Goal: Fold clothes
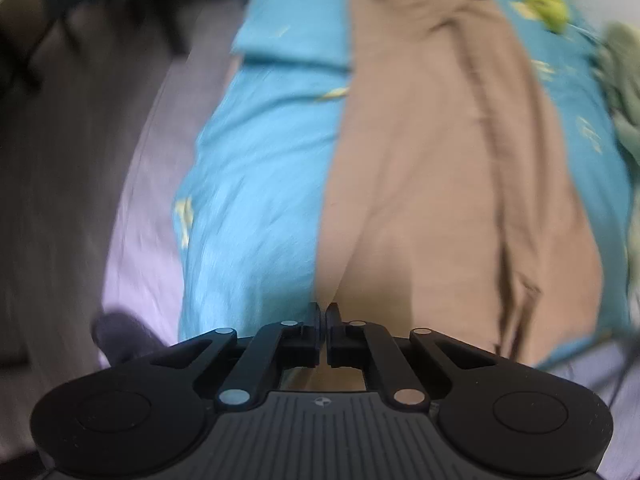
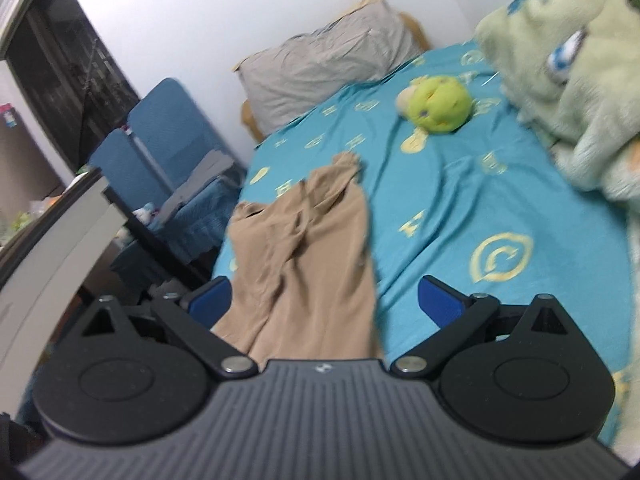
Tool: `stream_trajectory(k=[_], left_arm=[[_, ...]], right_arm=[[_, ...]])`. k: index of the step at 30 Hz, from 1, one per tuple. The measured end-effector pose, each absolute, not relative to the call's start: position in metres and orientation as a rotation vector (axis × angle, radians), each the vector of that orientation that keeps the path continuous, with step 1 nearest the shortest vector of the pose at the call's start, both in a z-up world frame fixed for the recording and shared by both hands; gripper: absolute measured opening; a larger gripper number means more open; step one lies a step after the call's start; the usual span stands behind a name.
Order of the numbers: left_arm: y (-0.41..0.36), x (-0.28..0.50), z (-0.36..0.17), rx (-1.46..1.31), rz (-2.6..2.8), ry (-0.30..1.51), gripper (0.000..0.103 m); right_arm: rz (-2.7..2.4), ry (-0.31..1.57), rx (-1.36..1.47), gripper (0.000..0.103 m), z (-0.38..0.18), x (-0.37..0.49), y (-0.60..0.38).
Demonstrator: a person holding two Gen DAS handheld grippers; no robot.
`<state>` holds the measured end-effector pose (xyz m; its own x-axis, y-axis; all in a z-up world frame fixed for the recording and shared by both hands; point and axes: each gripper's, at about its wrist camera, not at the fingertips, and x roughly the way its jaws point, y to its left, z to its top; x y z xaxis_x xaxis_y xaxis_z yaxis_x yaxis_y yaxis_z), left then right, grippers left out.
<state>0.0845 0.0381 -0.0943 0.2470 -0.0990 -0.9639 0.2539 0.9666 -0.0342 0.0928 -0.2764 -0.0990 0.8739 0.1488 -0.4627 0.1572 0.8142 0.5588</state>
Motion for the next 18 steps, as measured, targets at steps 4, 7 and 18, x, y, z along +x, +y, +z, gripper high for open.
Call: stream_trajectory(k=[4, 7, 18], left_arm=[[0.03, 0.062, -0.061, 0.193, -0.308, 1.151, 0.002], [0.033, 0.052, -0.04, 0.181, -0.341, 1.076, 0.002], [0.041, 0.039, -0.02, 0.128, -0.382, 1.012, 0.001]], right_arm=[[0.136, 0.59, 0.719, 0.074, -0.115, 0.12, -0.26], [0.249, 0.663, 0.781, 0.07, -0.131, 0.153, -0.24], [0.382, 0.845, 0.87, 0.048, -0.198, 0.253, -0.166]])
